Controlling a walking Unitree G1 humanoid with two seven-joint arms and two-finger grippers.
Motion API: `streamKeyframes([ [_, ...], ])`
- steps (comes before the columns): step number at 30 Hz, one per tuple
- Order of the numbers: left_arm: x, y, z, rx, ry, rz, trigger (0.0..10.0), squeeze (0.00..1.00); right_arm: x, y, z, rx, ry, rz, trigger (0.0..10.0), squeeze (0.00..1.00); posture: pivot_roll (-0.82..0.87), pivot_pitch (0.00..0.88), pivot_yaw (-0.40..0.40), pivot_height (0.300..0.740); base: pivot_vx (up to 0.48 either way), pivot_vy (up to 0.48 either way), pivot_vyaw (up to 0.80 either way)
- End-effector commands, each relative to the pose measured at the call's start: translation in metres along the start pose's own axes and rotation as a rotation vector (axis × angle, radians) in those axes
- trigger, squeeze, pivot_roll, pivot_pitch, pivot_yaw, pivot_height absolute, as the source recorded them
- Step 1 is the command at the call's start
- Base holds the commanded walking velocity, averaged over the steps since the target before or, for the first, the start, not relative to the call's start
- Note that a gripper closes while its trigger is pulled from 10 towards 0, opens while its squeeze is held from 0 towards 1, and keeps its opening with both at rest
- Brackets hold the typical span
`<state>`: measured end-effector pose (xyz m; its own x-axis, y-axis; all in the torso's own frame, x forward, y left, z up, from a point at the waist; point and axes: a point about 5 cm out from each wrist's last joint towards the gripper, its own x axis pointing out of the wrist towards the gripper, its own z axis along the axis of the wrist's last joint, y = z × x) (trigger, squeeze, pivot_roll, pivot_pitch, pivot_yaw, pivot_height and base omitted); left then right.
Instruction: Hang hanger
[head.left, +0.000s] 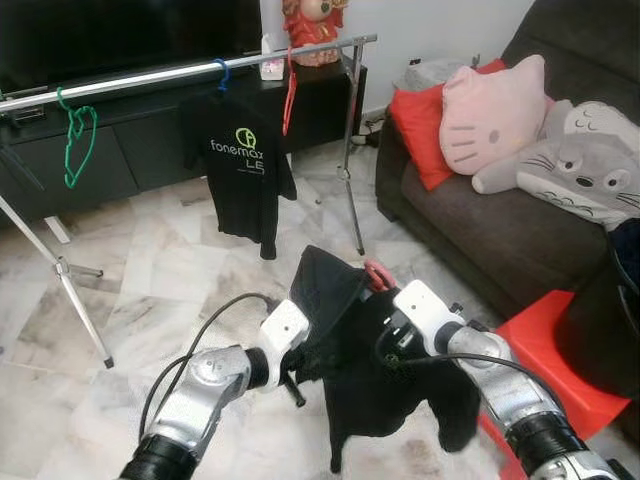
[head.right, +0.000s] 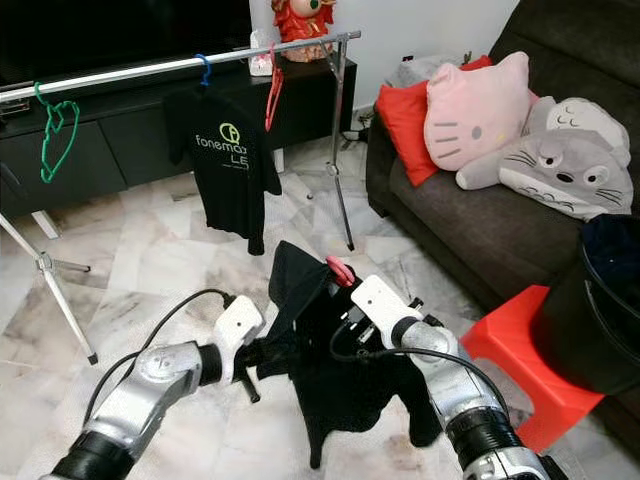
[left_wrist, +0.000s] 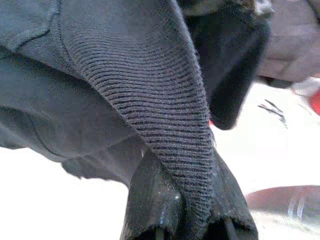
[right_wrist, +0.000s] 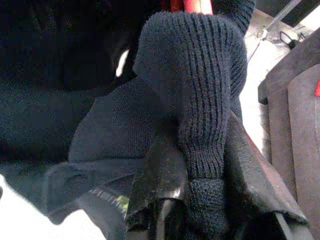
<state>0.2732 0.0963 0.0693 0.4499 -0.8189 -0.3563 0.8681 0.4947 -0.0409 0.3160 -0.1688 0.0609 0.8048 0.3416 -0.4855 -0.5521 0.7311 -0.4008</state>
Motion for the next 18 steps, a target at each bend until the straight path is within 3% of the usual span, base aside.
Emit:
streamKeyframes([
  [1,0.0,-0.008,0.003,0.0,-0.007,-0.067,10.0,0.95,0.0,-0.013,0.013,0.042,-0.069,-0.052,0.0,0.0,-0.11,0.0,-0.02,0.74,0.0,0.0,0.0],
  [3,0.0,-0.009,0.004,-0.002,-0.011,-0.074,10.0,0.95,0.0,-0.012,0.015,0.043,-0.08,-0.046,0.0,0.0,-0.11,0.0,-0.02,0.74,0.0,0.0,0.0],
  [4,-0.001,-0.011,0.006,0.003,-0.012,-0.086,10.0,1.0,0.001,-0.01,0.019,0.041,-0.104,-0.028,0.0,0.0,-0.11,0.0,-0.02,0.74,0.0,0.0,0.0],
  [18,-0.001,-0.015,0.007,0.012,0.007,-0.105,10.0,1.0,-0.008,-0.01,0.024,-0.025,-0.22,0.046,0.0,0.0,-0.12,0.0,-0.019,0.74,0.0,0.0,0.0],
])
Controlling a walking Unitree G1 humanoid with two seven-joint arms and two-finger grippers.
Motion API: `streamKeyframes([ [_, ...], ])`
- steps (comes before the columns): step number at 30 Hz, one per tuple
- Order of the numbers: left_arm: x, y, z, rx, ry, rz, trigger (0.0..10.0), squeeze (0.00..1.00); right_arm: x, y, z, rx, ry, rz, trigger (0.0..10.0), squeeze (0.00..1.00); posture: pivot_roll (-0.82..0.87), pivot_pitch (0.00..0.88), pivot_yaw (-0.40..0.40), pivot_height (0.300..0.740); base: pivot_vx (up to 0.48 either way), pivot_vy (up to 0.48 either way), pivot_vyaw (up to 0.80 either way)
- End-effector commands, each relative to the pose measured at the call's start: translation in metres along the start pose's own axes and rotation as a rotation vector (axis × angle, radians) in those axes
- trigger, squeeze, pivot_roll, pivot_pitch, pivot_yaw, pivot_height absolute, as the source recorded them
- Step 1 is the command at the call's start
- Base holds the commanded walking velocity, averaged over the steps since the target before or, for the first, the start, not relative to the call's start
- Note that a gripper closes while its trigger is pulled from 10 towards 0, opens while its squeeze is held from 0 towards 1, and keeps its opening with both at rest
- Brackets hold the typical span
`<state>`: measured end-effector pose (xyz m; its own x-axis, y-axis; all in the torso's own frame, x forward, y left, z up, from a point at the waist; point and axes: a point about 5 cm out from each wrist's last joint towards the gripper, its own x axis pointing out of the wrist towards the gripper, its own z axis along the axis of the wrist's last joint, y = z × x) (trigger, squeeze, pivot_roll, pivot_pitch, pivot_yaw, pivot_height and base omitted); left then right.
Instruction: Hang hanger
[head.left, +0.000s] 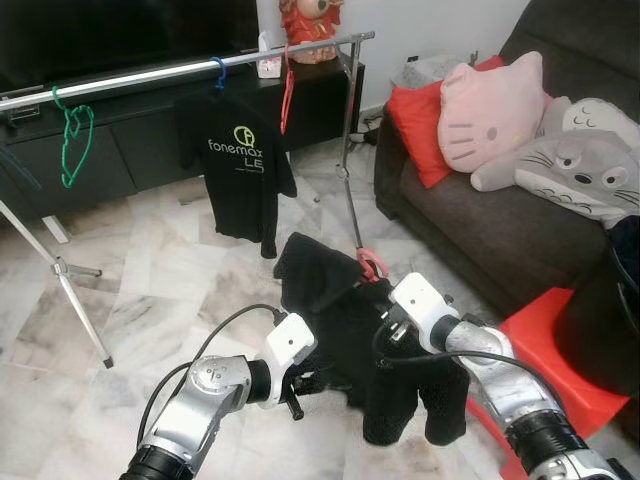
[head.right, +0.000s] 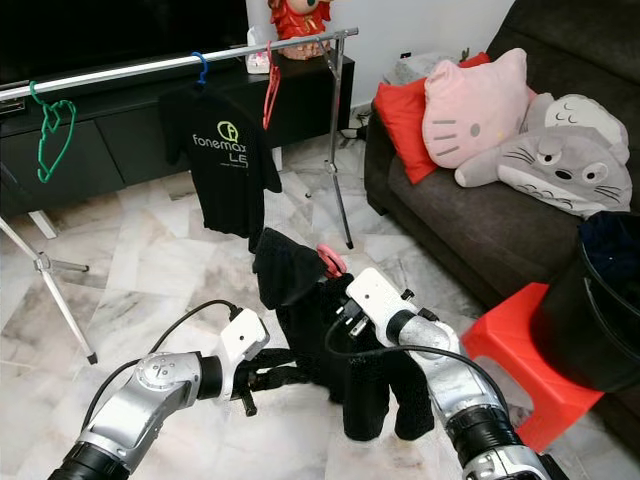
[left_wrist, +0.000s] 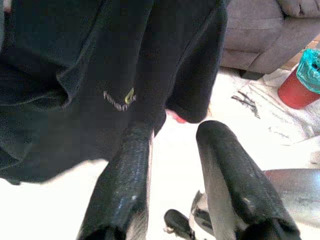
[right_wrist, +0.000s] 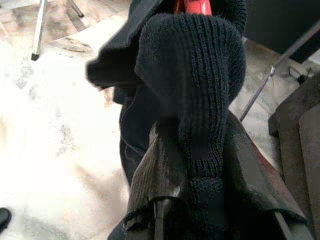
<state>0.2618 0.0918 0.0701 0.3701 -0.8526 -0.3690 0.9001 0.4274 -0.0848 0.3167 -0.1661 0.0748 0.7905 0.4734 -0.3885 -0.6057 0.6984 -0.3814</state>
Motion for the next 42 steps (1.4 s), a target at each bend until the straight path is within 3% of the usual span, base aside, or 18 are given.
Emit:
streamKeyframes([
  [1,-0.002,0.0,0.008,0.031,-0.023,0.001,10.0,1.0,-0.005,-0.005,0.009,-0.03,-0.073,0.019,0.0,0.0,-0.12,0.0,-0.022,0.74,0.0,0.0,0.0],
  [11,-0.022,0.009,0.017,0.038,-0.06,-0.018,10.0,1.0,-0.03,-0.011,-0.001,-0.114,-0.103,0.125,0.0,0.0,-0.12,0.0,-0.028,0.74,0.0,0.0,0.0],
  [16,-0.033,0.013,0.034,0.042,-0.119,-0.042,10.0,1.0,-0.041,-0.01,-0.007,-0.142,-0.11,0.215,0.0,0.0,-0.12,0.0,-0.029,0.74,0.0,0.0,0.0],
  [25,-0.048,0.026,0.046,0.065,-0.138,-0.017,10.0,1.0,-0.058,0.016,-0.009,-0.176,-0.139,0.446,0.0,0.0,-0.13,0.0,-0.028,0.74,0.0,0.0,0.0],
  [37,-0.054,0.019,0.053,0.115,-0.125,-0.14,10.0,1.0,-0.071,0.021,-0.012,-0.208,-0.133,0.551,0.0,0.0,-0.13,0.0,-0.026,0.74,0.0,0.0,0.0],
  [38,-0.055,0.017,0.051,0.114,-0.114,-0.172,10.0,0.0,-0.071,0.021,-0.012,-0.211,-0.132,0.551,0.0,0.0,-0.13,0.0,-0.024,0.74,0.0,0.0,0.0],
  [42,-0.053,0.008,0.044,0.135,-0.057,-0.271,10.0,0.0,-0.068,0.021,-0.01,-0.218,-0.133,0.558,0.0,0.0,-0.13,0.0,-0.023,0.74,0.0,0.0,0.0],
])
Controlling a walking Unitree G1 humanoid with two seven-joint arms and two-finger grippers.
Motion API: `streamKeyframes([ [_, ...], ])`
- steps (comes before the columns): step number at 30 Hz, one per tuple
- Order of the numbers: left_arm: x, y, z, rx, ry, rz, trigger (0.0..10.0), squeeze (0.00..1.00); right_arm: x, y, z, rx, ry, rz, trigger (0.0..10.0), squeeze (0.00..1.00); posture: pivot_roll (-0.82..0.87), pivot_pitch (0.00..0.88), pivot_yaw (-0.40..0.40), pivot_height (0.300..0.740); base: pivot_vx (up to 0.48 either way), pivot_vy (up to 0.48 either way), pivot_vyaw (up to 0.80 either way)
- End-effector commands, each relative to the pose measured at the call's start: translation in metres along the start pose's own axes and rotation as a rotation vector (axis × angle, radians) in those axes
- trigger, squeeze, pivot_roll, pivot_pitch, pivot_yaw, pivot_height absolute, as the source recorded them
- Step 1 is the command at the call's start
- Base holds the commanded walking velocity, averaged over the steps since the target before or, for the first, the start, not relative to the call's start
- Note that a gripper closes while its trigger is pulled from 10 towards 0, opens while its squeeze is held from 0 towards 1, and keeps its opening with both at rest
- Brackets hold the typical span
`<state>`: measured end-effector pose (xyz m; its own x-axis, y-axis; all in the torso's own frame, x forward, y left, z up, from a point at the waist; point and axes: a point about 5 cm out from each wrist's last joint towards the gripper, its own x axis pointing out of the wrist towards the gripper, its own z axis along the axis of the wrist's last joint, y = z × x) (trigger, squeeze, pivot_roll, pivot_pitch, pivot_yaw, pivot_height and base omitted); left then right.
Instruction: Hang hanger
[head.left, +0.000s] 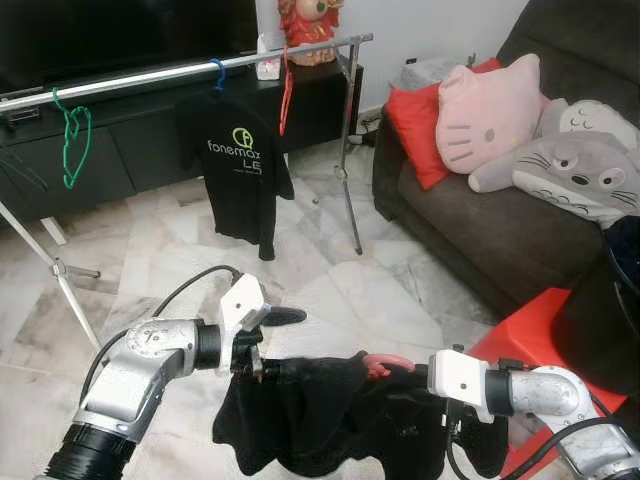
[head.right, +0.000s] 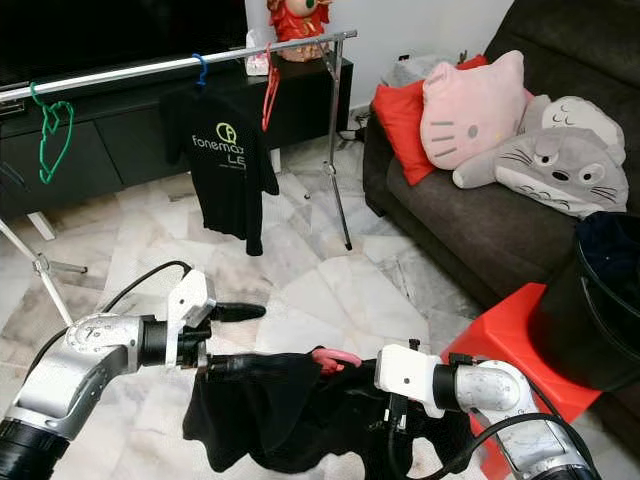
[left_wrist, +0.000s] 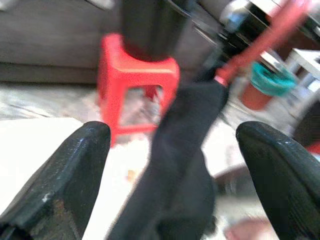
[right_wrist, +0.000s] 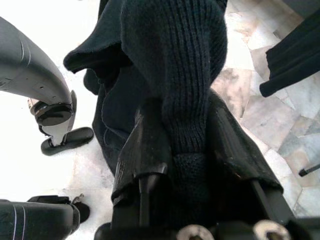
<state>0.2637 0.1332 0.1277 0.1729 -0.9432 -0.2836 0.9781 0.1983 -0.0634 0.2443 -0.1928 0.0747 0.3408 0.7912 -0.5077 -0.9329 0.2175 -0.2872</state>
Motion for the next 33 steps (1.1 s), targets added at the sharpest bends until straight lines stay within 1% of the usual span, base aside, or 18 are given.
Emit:
streamKeyframes([
  [1,0.007,-0.007,0.002,0.032,0.02,-0.061,10.0,0.0,0.001,-0.006,0.01,-0.034,-0.038,-0.005,0.0,0.0,-0.13,0.0,-0.023,0.74,0.0,0.0,0.0],
  [2,0.013,-0.009,0.001,0.032,0.017,-0.076,10.0,0.0,0.002,-0.006,0.013,-0.032,-0.048,0.003,0.0,0.0,-0.13,0.0,-0.023,0.74,0.0,0.0,0.0],
  [3,0.013,-0.009,0.001,0.032,0.017,-0.076,10.0,0.0,0.002,-0.006,0.013,-0.032,-0.048,0.003,0.0,0.0,-0.13,0.0,-0.023,0.74,0.0,0.0,0.0],
  [5,0.025,-0.011,-0.003,0.036,0.024,-0.068,10.0,0.0,0.004,-0.005,0.014,-0.037,-0.054,0.01,0.0,0.0,-0.13,0.0,-0.022,0.74,0.0,0.0,0.0],
  [6,0.025,-0.011,-0.003,0.036,0.024,-0.068,10.0,0.0,0.004,-0.005,0.014,-0.037,-0.054,0.01,0.0,0.0,-0.13,0.0,-0.022,0.74,0.0,0.0,0.0],
  [7,0.031,-0.011,-0.006,0.047,0.039,-0.053,10.0,0.0,0.004,-0.005,0.015,-0.04,-0.056,0.015,0.0,0.0,-0.13,0.0,-0.023,0.74,0.0,0.0,0.0],
  [12,0.043,-0.014,-0.013,0.063,0.068,-0.053,10.0,0.0,0.008,-0.002,0.019,-0.051,-0.07,0.042,0.0,0.0,-0.13,0.0,-0.023,0.74,0.0,0.0,0.0],
  [15,0.046,-0.017,-0.015,0.062,0.083,-0.066,10.0,0.0,0.01,-0.002,0.022,-0.056,-0.077,0.047,0.0,0.0,-0.13,0.0,-0.02,0.74,0.0,0.0,0.0],
  [18,0.046,-0.016,-0.017,0.075,0.107,-0.062,10.0,0.0,0.011,-0.002,0.023,-0.059,-0.082,0.05,0.0,0.0,-0.13,0.0,-0.019,0.74,0.0,0.0,0.0],
  [19,0.045,-0.014,-0.02,0.09,0.125,-0.037,10.0,0.0,0.011,-0.002,0.024,-0.065,-0.086,0.056,0.0,0.0,-0.13,0.0,-0.019,0.74,0.0,0.0,0.0],
  [23,0.044,-0.01,-0.021,0.092,0.124,-0.011,10.0,0.0,0.011,-0.003,0.025,-0.069,-0.088,0.055,0.0,0.0,-0.13,0.0,-0.018,0.74,0.0,0.0,0.0],
  [24,0.044,-0.01,-0.021,0.092,0.125,-0.009,9.1,0.0,0.011,-0.003,0.026,-0.07,-0.088,0.057,0.0,0.0,-0.13,0.0,-0.018,0.74,0.0,0.0,0.0],
  [25,0.044,-0.01,-0.021,0.092,0.125,-0.009,9.1,0.0,0.011,-0.003,0.026,-0.07,-0.088,0.057,0.0,0.0,-0.13,0.0,-0.018,0.74,0.0,0.0,0.0],
  [26,0.044,-0.01,-0.021,0.092,0.125,-0.009,4.0,0.0,0.011,-0.003,0.026,-0.07,-0.089,0.058,0.0,0.0,-0.13,0.0,-0.019,0.74,0.0,0.0,0.0],
  [27,0.044,-0.01,-0.021,0.094,0.123,-0.005,2.2,0.0,0.011,-0.003,0.026,-0.07,-0.088,0.058,0.0,0.0,-0.13,0.0,-0.019,0.74,0.0,0.0,0.0],
  [28,0.044,-0.01,-0.021,0.094,0.123,-0.005,2.2,0.0,0.011,-0.003,0.026,-0.07,-0.088,0.058,0.0,0.0,-0.13,0.0,-0.019,0.74,0.0,0.0,0.0],
  [29,0.045,-0.01,-0.021,0.093,0.12,-0.001,0.0,0.0,0.011,-0.003,0.026,-0.07,-0.088,0.058,0.0,0.0,-0.13,0.0,-0.019,0.74,0.0,0.0,0.0],
  [33,0.046,-0.009,-0.021,0.092,0.114,0.0,0.0,0.0,0.011,-0.003,0.026,-0.069,-0.089,0.057,0.0,0.0,-0.13,0.0,-0.019,0.74,0.0,0.0,0.0],
])
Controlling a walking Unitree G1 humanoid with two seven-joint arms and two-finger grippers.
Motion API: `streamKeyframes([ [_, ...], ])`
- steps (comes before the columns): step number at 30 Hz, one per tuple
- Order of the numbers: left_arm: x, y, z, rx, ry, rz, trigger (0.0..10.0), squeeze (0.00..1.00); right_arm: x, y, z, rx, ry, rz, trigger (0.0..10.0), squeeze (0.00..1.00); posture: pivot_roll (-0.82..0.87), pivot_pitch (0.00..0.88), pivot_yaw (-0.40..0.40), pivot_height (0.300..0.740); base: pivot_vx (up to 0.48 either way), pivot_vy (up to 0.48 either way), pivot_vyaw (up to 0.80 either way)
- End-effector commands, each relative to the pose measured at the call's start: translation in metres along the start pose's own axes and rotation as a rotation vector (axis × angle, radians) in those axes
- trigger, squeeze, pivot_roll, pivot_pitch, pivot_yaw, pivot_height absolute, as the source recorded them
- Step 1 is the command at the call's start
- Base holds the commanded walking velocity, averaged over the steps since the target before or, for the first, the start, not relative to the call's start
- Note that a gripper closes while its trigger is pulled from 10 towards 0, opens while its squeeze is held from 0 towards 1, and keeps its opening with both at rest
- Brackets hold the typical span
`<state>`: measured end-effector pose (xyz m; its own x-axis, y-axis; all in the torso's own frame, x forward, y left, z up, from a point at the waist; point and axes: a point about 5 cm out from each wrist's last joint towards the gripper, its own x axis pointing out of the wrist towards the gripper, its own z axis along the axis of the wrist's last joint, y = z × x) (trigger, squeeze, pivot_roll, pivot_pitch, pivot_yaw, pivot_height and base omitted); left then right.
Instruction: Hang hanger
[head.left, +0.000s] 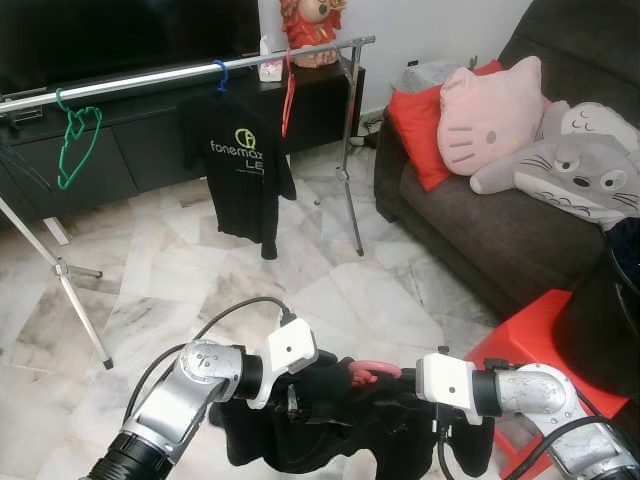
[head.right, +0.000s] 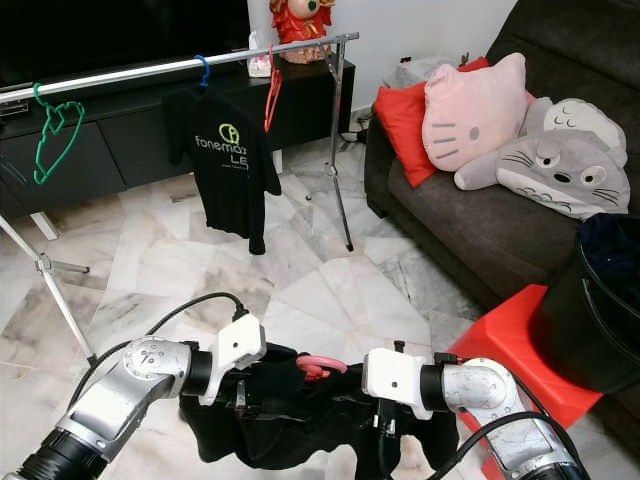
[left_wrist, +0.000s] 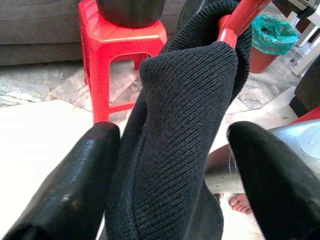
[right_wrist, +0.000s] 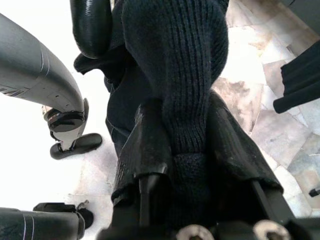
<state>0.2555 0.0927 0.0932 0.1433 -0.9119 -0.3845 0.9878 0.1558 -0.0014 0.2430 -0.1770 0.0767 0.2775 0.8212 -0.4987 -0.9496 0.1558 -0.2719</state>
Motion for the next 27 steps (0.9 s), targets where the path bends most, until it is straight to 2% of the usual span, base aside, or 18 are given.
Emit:
streamKeyframes([
  [1,-0.0011,0.0052,0.0016,0.018,0.008,0.023,0.0,0.0,0.0006,-0.0078,0.0155,-0.052,-0.056,-0.008,0.0,0.0,-0.13,0.0,-0.018,0.74,0.0,0.0,0.0],
  [27,-0.0006,0.0084,0.0067,0.03,-0.006,0.048,0.0,0.0,0.0037,-0.0078,0.0149,-0.039,-0.054,-0.011,0.0,0.0,-0.13,0.0,-0.016,0.74,0.0,0.0,0.0],
])
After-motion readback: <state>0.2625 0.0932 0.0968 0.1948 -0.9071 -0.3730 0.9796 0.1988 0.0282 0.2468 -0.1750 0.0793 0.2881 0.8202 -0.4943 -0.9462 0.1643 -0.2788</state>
